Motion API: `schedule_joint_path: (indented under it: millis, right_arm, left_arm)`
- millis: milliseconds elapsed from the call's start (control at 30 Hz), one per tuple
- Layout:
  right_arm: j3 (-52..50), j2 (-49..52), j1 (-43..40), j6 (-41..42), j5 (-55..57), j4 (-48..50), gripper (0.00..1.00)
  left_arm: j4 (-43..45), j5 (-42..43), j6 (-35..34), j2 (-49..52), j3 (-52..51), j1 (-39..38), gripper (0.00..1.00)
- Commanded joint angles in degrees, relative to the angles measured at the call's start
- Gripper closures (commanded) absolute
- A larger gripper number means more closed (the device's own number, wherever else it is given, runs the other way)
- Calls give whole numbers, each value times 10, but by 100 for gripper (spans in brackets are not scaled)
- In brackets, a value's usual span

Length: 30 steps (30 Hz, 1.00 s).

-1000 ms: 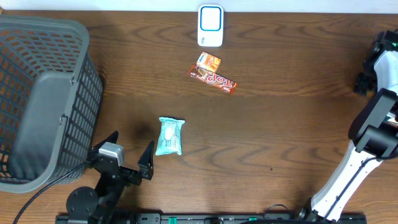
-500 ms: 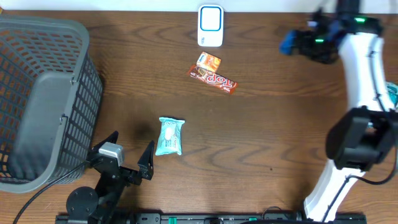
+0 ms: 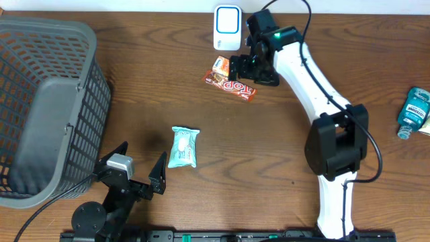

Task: Scan the item barcode
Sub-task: 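Reach the right gripper to the red chocolate bar and grasp it, then lift the chocolate bar and bring it toward the scanner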

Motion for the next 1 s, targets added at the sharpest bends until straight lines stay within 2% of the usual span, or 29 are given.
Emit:
schedule_joint_path:
  millis: [0, 67, 233, 267, 333, 367, 400, 433, 567, 667, 733, 867, 967]
  right_arm:
    - [0, 27, 3, 169, 20, -9, 1]
    - [0, 48, 4, 210, 16, -10, 4]
    - [0, 104, 3, 228, 14, 23, 10]
    - [0, 118, 3, 228, 14, 28, 16]
    - [0, 141, 3, 228, 16, 29, 41]
    - [0, 146, 2, 228, 19, 28, 58]
    - [0, 153, 2, 223, 22, 26, 94]
    - [0, 154, 1, 216, 21, 21, 99]
    - [0, 151, -2, 210, 10, -33, 99]
    - [1, 130, -15, 203, -62, -104, 99]
    - [1, 110, -34, 158, -173, -189, 99]
    - [1, 99, -69, 135, -324, -355, 99]
    - [-2, 99, -89, 63, -420, -354, 98]
  left_arm:
    - [1, 7, -7, -2, -1, -2, 2]
    - [1, 7, -7, -2, -1, -2, 2]
    - [1, 7, -7, -2, -1, -2, 2]
    - [1, 7, -7, -2, -1, -2, 2]
    - [1, 7, -7, -2, -1, -2, 2]
    - [1, 7, -7, -2, -1, -2, 2]
    - [1, 7, -7, -2, -1, -2, 2]
    - [1, 7, -7, -2, -1, -2, 2]
    - [1, 7, -7, -2, -1, -2, 2]
    - [1, 7, -7, -2, -1, -2, 2]
    - [1, 7, -7, -2, -1, -2, 2]
    - [1, 7, -7, -2, -1, -2, 2]
    - [1, 7, -7, -2, -1, -2, 2]
